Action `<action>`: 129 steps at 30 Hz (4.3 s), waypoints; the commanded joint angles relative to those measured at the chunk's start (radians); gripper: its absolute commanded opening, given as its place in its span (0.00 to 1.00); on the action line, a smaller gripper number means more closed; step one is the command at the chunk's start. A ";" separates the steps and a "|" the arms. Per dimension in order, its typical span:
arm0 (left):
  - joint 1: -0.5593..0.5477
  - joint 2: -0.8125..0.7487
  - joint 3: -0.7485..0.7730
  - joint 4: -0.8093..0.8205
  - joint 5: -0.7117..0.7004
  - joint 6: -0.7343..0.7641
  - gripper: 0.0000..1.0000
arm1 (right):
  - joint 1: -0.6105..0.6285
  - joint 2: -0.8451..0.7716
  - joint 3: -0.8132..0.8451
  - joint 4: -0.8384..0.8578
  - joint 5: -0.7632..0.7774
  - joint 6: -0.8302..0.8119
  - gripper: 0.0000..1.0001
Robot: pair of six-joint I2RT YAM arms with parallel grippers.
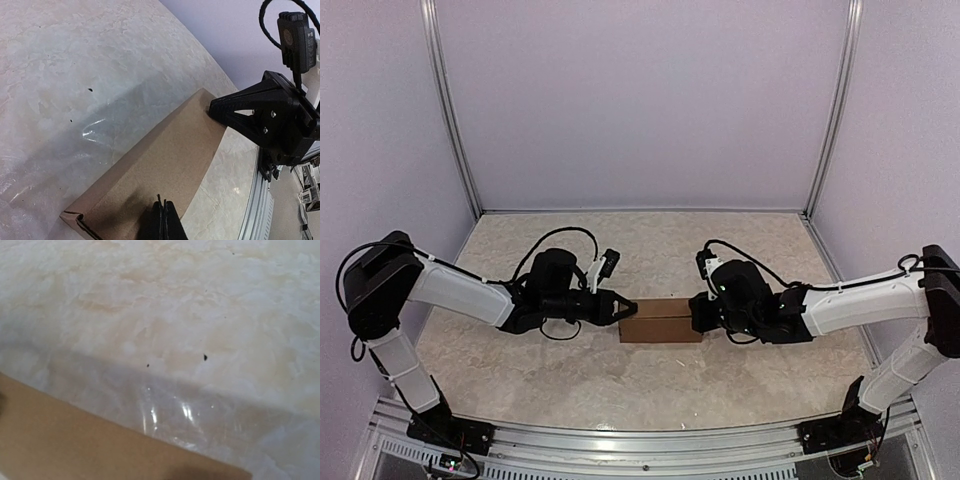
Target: Fold the paper box
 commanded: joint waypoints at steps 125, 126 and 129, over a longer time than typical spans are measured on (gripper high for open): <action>-0.062 -0.082 0.192 -0.603 -0.236 0.062 0.00 | -0.126 0.356 0.229 0.091 -0.313 -0.130 0.00; -0.064 -0.092 0.183 -0.600 -0.240 0.058 0.00 | -0.129 0.364 0.228 0.098 -0.329 -0.124 0.00; -0.063 -0.107 0.163 -0.598 -0.274 0.055 0.00 | -0.140 0.383 0.215 0.131 -0.375 -0.097 0.00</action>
